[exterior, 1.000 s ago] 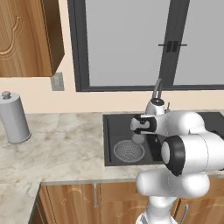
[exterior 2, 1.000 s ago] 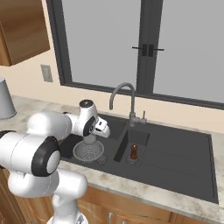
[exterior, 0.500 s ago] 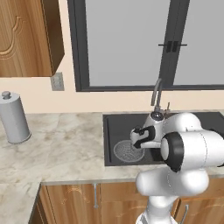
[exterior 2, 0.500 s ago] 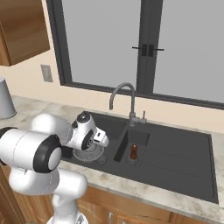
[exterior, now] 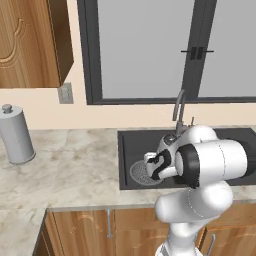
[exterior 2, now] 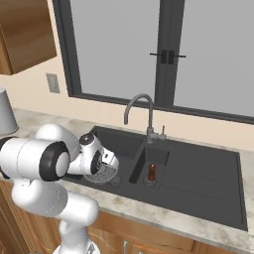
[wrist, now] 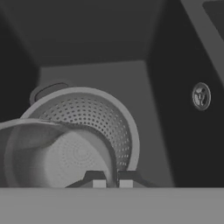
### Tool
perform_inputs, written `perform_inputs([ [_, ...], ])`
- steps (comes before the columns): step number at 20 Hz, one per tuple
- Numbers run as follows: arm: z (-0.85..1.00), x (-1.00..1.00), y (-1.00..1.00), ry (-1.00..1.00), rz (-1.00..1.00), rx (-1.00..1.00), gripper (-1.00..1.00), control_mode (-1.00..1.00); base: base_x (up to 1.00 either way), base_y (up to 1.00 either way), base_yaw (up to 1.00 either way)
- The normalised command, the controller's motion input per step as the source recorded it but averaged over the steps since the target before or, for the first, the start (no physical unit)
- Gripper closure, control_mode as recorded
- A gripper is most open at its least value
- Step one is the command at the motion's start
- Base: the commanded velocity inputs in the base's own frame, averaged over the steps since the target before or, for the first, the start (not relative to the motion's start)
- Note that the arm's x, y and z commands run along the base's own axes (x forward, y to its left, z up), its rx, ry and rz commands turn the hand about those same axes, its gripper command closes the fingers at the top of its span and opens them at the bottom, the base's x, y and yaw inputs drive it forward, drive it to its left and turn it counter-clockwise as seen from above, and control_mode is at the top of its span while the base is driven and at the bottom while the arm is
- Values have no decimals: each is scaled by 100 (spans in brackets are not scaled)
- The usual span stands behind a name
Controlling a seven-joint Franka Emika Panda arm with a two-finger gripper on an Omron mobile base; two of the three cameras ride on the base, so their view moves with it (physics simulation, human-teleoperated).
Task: Pick the glass cup and colander and place them in the sink. Then turn on the water.
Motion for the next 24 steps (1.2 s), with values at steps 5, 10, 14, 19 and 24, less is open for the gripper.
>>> perform_inputs([
  [5, -25, 0, 8, -4, 0, -1, 100, -100, 0, 0, 0],
  [10, -23, 0, 1, 0, 0, -1, 100, -100, 0, 0, 0],
  [14, -7, 2, 0, 0, 0, -2, 100, -100, 0, 0, 0],
  [19, -11, 0, 3, 0, 0, -1, 100, -100, 0, 0, 0],
  [24, -11, 0, 15, 0, 0, 0, 100, -100, 0, 0, 0],
])
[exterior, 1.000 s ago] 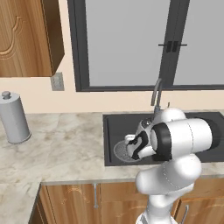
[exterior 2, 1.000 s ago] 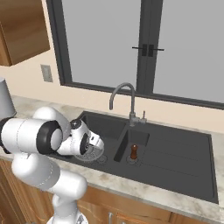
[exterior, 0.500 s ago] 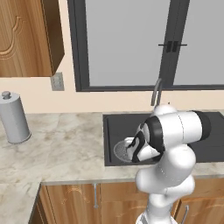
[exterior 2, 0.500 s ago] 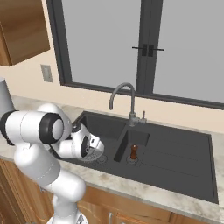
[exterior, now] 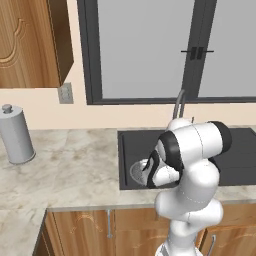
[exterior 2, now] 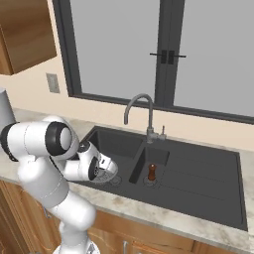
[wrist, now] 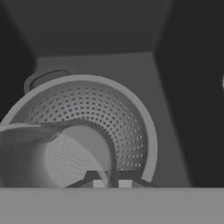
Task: Pick the glass cup and colander and place them in the sink. Then turn on the water.
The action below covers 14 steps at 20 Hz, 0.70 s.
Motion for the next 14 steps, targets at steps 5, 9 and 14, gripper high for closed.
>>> perform_inputs([
  [5, -15, 0, 17, 0, 0, 0, 100, -100, 0, 0, 0],
  [9, -14, 2, 21, 0, 0, 0, 100, -100, 0, 0, 0],
  [14, -1, 1, 7, -3, 0, 2, -100, -100, 0, 0, 0],
])
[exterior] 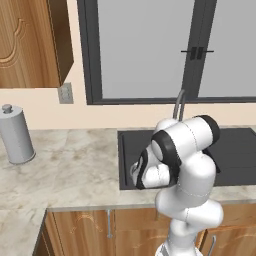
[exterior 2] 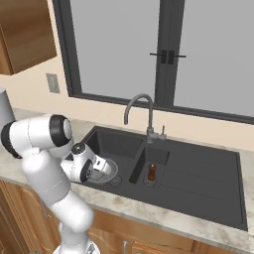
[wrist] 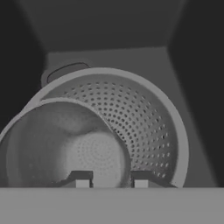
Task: Pick the glass cup and colander and place them in the sink. Then turn on the water.
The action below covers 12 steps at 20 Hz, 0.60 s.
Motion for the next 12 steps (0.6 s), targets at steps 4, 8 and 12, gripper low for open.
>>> perform_inputs([
  [4, 7, 0, 0, -4, 0, 1, -100, -100, 0, 0, 0],
  [8, 26, 0, -1, -1, 0, 1, -100, -100, 0, 0, 0],
  [12, 86, 0, -3, 0, 0, 1, -100, -100, 0, 0, 0],
])
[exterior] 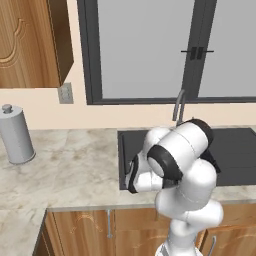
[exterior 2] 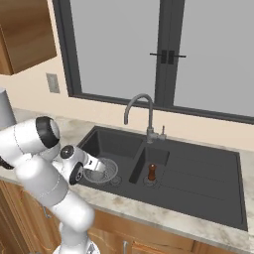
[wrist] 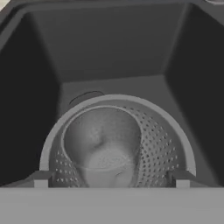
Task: Pick the glass cup and colander and place them in the sink. Then turn on the water.
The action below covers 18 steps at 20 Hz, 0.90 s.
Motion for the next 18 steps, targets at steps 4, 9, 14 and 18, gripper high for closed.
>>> perform_inputs([
  [4, 100, 0, -1, 0, 0, 0, -100, -100, 0, 0, 0],
  [9, 100, 10, -3, 0, 0, 0, -100, -100, 0, 0, 0],
  [14, 84, -2, -6, 0, 0, 0, -100, -100, 0, 0, 0],
  [18, 45, -40, -15, 0, 0, 0, -100, -100, 0, 0, 0],
])
